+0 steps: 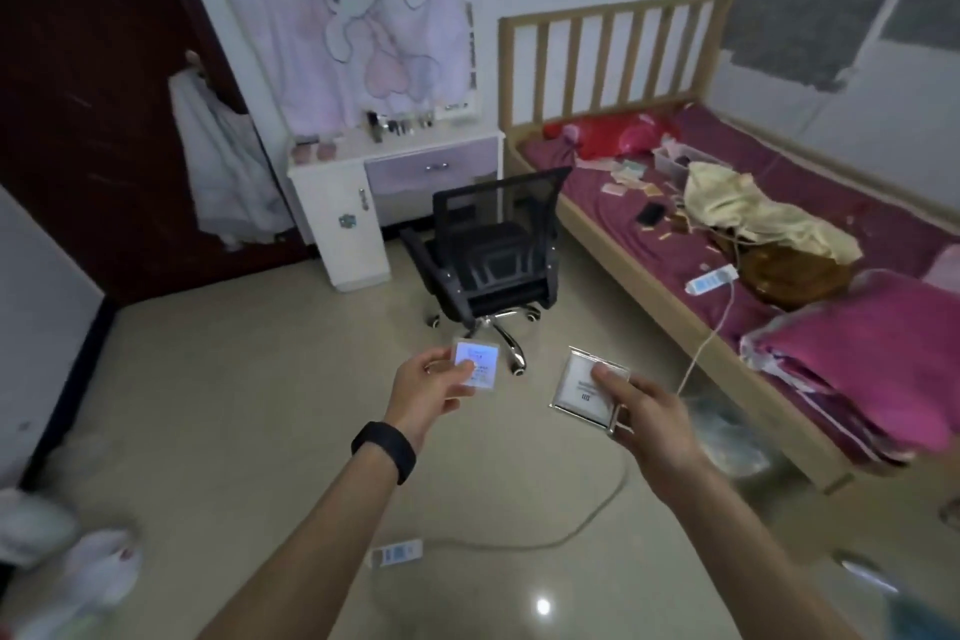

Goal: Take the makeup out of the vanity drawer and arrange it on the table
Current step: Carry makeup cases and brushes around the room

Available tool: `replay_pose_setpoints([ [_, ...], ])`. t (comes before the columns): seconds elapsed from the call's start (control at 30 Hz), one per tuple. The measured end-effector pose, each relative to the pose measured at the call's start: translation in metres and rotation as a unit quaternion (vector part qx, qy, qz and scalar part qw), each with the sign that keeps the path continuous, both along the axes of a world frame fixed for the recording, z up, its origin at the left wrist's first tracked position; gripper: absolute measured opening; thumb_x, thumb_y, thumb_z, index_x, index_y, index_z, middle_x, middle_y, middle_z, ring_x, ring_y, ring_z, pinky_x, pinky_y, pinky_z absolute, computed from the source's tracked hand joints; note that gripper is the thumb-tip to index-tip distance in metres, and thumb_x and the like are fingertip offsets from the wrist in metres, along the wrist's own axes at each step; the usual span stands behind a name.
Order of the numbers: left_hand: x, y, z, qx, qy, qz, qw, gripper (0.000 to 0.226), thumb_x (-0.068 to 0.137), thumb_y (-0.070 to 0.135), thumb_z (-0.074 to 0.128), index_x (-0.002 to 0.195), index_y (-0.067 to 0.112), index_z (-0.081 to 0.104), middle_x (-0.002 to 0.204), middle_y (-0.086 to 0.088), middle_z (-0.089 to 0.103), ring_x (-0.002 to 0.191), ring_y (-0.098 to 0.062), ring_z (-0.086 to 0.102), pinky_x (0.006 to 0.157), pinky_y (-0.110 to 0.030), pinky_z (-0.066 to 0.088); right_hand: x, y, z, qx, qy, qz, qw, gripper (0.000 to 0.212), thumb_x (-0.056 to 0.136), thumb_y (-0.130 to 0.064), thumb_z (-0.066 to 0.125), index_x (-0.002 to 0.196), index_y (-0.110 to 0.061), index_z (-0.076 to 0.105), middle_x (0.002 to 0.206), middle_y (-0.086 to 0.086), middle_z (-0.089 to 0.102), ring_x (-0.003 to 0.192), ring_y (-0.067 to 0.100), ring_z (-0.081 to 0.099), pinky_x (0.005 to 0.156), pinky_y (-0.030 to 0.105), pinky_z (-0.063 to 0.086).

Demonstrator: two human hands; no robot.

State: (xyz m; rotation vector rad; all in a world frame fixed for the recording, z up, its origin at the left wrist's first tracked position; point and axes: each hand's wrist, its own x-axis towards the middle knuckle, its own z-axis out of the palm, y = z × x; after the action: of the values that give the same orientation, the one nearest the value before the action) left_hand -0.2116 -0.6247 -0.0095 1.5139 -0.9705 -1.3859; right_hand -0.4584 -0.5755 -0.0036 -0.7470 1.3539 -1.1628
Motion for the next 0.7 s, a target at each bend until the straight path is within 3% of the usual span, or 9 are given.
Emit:
replay_pose_setpoints([
  [0.13,0.029,-0.068,0.014,-0.008,0.005,0.052,0.999,0.031,0.089,0.020,0.072,0.118,0.016,0.063,0.101,0.000,0.076,0.076,-0.014,0.074,0.075,-0.031,0.051,0.031,-0.095,0.009,-0.016,-0.019,0.060,0.998,0.024,0.088,-0.036,0.073,0.100,-0.015,0.075,0.086,-0.004,0.074,0.071,0.004,0.066,0.070,0.029,0.045],
  [0.27,0.056,-0.151,0.027,-0.021,0.025,0.095,0.995,0.028,0.090,0.020,0.072,0.117,0.018,0.064,0.092,0.006,0.077,0.078,-0.013,0.074,0.080,-0.033,0.051,0.059,-0.200,0.011,-0.002,-0.052,0.103,0.993,0.028,0.088,-0.038,0.072,0.104,-0.015,0.076,0.091,-0.001,0.073,0.076,0.010,0.062,0.072,0.030,0.043],
  [0.4,0.086,-0.237,0.038,-0.033,0.039,0.148,0.988,0.027,0.090,0.021,0.071,0.116,0.017,0.066,0.099,0.000,0.077,0.079,-0.014,0.072,0.082,-0.033,0.050,0.084,-0.305,0.015,0.017,-0.097,0.132,0.986,0.018,0.086,-0.034,0.076,0.092,-0.018,0.082,0.097,0.006,0.077,0.077,0.012,0.068,0.073,0.029,0.049],
  [0.5,0.115,-0.292,0.043,-0.045,0.050,0.189,0.980,0.022,0.090,0.021,0.070,0.112,0.021,0.069,0.098,0.000,0.077,0.082,-0.015,0.071,0.080,-0.033,0.050,0.110,-0.380,0.021,0.024,-0.105,0.163,0.981,0.026,0.083,-0.035,0.077,0.093,-0.012,0.081,0.101,0.015,0.076,0.084,0.021,0.068,0.073,0.031,0.050],
  [0.6,0.150,-0.334,0.045,-0.041,0.057,0.229,0.971,0.024,0.090,0.022,0.070,0.114,0.020,0.069,0.098,-0.001,0.077,0.084,-0.016,0.070,0.081,-0.033,0.051,0.144,-0.439,0.027,0.040,-0.112,0.167,0.979,0.031,0.078,-0.040,0.080,0.093,-0.013,0.082,0.098,0.011,0.076,0.090,0.024,0.066,0.080,0.037,0.047],
  [0.7,0.189,-0.379,0.039,-0.042,0.059,0.259,0.963,0.025,0.090,0.022,0.070,0.115,0.020,0.068,0.099,-0.001,0.077,0.083,-0.014,0.071,0.082,-0.034,0.051,0.184,-0.500,0.025,0.057,-0.124,0.181,0.974,0.035,0.080,-0.040,0.079,0.095,-0.008,0.080,0.094,0.010,0.076,0.087,0.023,0.069,0.075,0.035,0.052],
])
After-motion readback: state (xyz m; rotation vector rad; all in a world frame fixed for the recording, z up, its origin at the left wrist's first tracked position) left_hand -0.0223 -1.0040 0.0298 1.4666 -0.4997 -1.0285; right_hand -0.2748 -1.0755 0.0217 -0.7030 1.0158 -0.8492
